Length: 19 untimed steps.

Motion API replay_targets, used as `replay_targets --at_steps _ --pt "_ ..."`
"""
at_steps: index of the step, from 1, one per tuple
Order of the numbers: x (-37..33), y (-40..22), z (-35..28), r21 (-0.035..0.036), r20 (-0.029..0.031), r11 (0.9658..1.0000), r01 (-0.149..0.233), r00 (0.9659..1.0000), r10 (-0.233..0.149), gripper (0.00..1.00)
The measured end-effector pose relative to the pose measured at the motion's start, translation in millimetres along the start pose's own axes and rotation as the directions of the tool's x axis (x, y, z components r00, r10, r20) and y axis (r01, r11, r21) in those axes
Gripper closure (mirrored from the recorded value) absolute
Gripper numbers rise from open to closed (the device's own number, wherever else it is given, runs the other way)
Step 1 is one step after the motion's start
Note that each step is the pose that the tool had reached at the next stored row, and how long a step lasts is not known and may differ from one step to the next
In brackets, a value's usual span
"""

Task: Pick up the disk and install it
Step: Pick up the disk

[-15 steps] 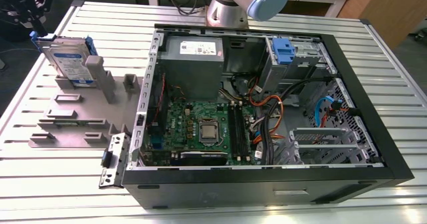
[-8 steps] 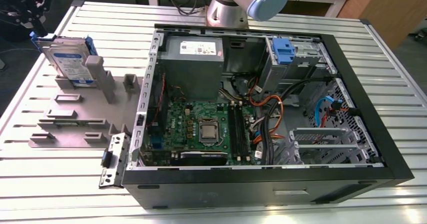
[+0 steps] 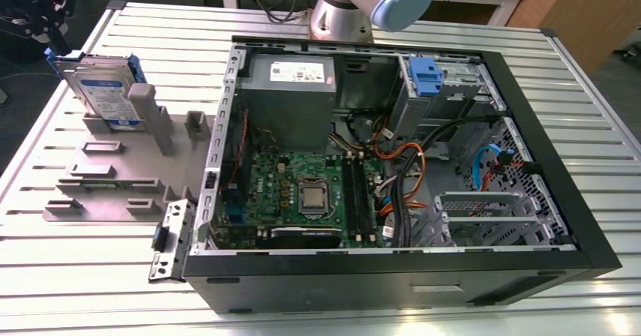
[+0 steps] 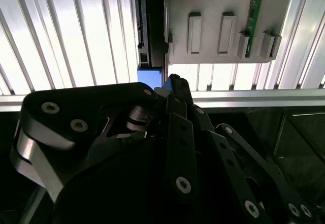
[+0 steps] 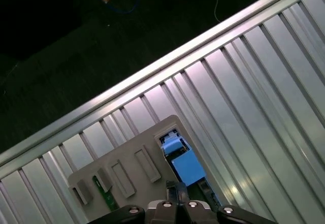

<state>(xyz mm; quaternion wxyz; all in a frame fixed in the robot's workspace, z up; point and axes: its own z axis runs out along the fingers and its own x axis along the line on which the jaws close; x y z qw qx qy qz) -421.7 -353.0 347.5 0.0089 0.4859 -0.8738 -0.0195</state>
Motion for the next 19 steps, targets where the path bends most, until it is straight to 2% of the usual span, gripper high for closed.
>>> replay_targets --at_steps 14,17,19 --pt "0.4 -0.2 0.0 0.0001 -0.0001 1.0 0.002 1.0 -0.002 0.89" --pt "1.2 0.1 0.5 -0.0003 0.0003 0.9998 0.019 0.9998 -0.019 0.89" --pt "1.2 0.1 1.2 -0.0007 -0.0011 0.9987 0.051 0.9987 -0.051 0.89"
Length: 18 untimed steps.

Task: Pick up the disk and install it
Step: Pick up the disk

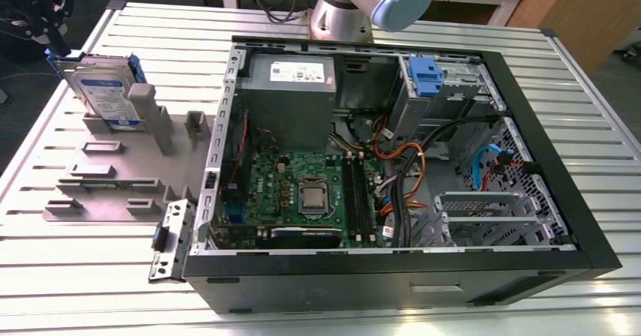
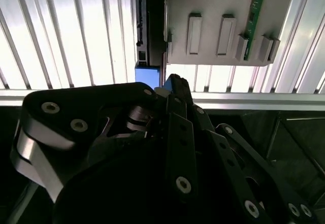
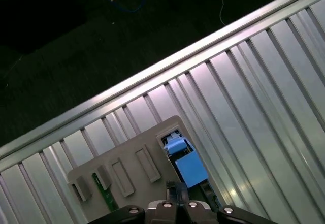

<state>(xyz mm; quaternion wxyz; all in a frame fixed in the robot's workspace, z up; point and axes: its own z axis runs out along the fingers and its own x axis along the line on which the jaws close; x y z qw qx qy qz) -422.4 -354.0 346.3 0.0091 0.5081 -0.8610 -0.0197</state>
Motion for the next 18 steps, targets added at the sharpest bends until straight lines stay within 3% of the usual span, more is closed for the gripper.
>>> replay_targets --at_steps 4,10,13,18 --pt "0.1 -0.1 1.0 -0.0005 -0.0028 0.9979 0.065 0.9979 -0.065 0.89" --pt "0.0 0.0 1.3 -0.0008 -0.0055 0.9912 0.133 0.9912 -0.133 0.89" --pt "0.0 0.0 1.2 -0.0011 -0.0063 0.9889 0.149 0.9889 -0.149 0.89" --pt "0.0 0.0 1.3 -0.0011 -0.0064 0.9887 0.15 0.9886 -0.15 0.89"
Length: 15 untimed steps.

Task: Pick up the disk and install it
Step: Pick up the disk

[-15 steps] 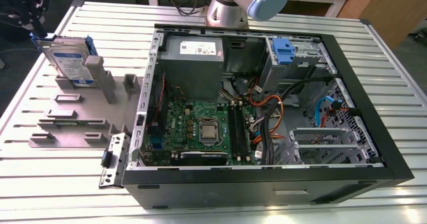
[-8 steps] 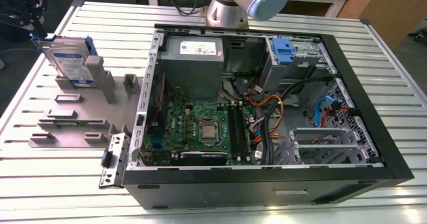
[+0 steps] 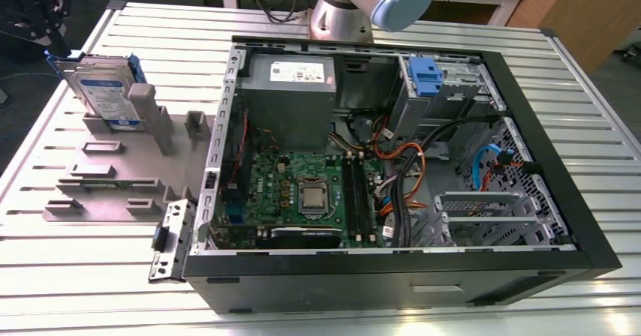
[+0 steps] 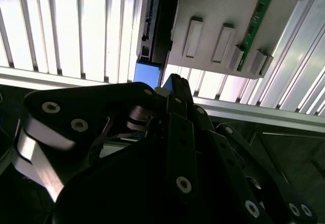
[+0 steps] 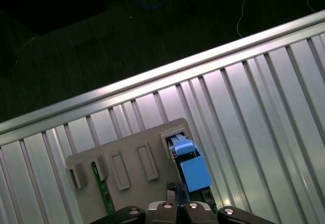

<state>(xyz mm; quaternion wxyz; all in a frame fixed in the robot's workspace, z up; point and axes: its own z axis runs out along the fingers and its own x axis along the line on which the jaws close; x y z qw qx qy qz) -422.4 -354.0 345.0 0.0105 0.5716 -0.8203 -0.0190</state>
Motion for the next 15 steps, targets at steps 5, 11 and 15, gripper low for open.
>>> replay_targets --at_steps 5,11,15 --pt "0.0 0.0 0.0 0.0 0.0 1.0 0.0 1.0 0.0 0.89" --pt "0.0 0.0 0.0 0.0 -0.0006 0.9999 0.015 0.9999 -0.015 0.89" --pt "0.0 0.0 0.2 -0.0005 -0.0034 0.9968 0.08 0.9968 -0.08 0.89"
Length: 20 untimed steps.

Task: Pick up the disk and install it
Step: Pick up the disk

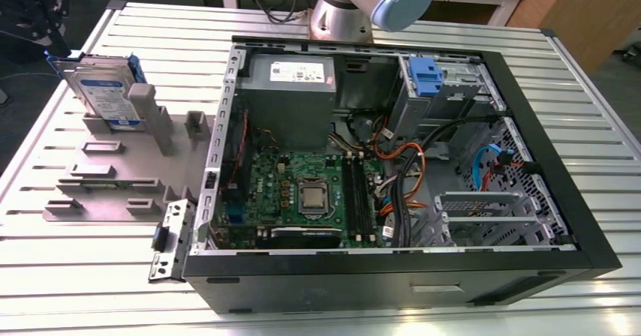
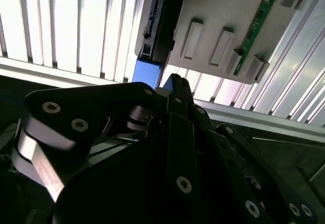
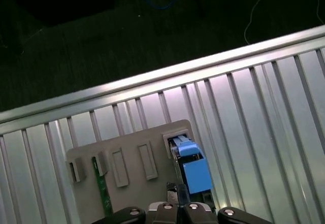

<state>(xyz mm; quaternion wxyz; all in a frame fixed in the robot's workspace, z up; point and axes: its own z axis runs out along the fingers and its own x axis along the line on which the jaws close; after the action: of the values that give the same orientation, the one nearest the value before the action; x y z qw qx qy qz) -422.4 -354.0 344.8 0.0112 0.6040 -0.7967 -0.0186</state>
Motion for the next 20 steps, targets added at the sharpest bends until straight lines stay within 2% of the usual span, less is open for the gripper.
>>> replay_targets --at_steps 3,7,14,20 --pt "0.0 0.0 0.1 -0.0003 -0.0021 0.9989 0.047 0.9989 -0.047 0.89" --pt "-0.3 0.1 0.7 0.0 -0.0021 0.9986 0.053 0.9986 -0.053 0.89" --pt "-5.8 1.7 1.3 -0.0003 -0.0033 0.9968 0.08 0.9968 -0.08 0.89" --pt "-8.8 2.5 1.6 -0.0006 -0.0048 0.9929 0.119 0.9929 -0.119 0.89"
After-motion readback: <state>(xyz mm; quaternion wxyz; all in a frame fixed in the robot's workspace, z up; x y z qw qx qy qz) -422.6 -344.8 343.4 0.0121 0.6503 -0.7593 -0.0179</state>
